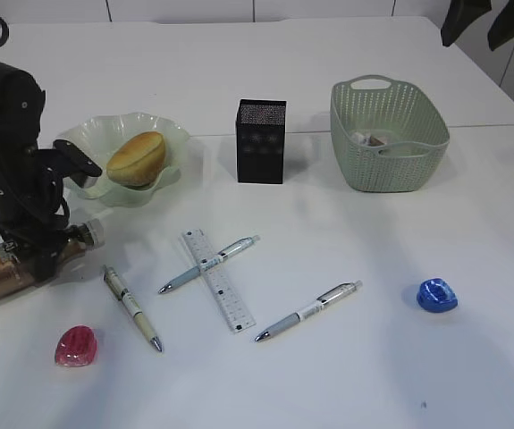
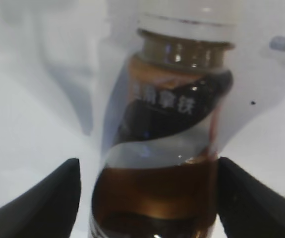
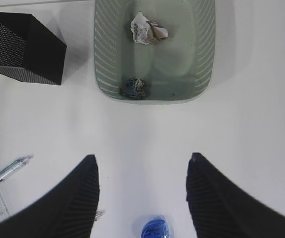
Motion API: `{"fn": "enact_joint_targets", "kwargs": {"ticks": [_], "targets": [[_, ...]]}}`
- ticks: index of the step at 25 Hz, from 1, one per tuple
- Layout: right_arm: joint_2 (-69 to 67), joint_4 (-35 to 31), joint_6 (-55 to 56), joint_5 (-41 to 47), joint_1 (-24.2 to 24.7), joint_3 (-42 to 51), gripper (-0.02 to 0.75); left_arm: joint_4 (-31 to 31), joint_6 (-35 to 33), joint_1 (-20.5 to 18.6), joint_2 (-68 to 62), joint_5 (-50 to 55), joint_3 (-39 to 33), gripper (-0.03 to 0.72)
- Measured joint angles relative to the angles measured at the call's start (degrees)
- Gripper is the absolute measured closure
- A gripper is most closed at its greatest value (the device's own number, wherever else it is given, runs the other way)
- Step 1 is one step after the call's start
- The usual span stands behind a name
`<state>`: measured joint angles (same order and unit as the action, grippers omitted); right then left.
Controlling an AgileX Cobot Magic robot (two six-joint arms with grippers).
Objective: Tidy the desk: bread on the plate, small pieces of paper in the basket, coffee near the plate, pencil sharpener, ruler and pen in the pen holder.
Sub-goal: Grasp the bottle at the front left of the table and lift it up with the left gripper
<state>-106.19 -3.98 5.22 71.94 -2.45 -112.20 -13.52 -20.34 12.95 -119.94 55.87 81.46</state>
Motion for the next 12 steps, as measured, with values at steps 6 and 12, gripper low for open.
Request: {"fn": "enact_joint_targets", "kwargs": {"ticks": [6, 12], "targets": [[0.0, 0.0, 0.0, 0.0, 0.0, 0.0, 0.29, -0.13, 0.35, -0.82, 0.0, -0.13, 0.12, 0.095], [0.0, 0.12, 0.0, 0.0, 0.0, 0.0, 0.291, -0.13, 0.35, -0.82, 0.0, -0.52, 0.12, 0.154]]}}
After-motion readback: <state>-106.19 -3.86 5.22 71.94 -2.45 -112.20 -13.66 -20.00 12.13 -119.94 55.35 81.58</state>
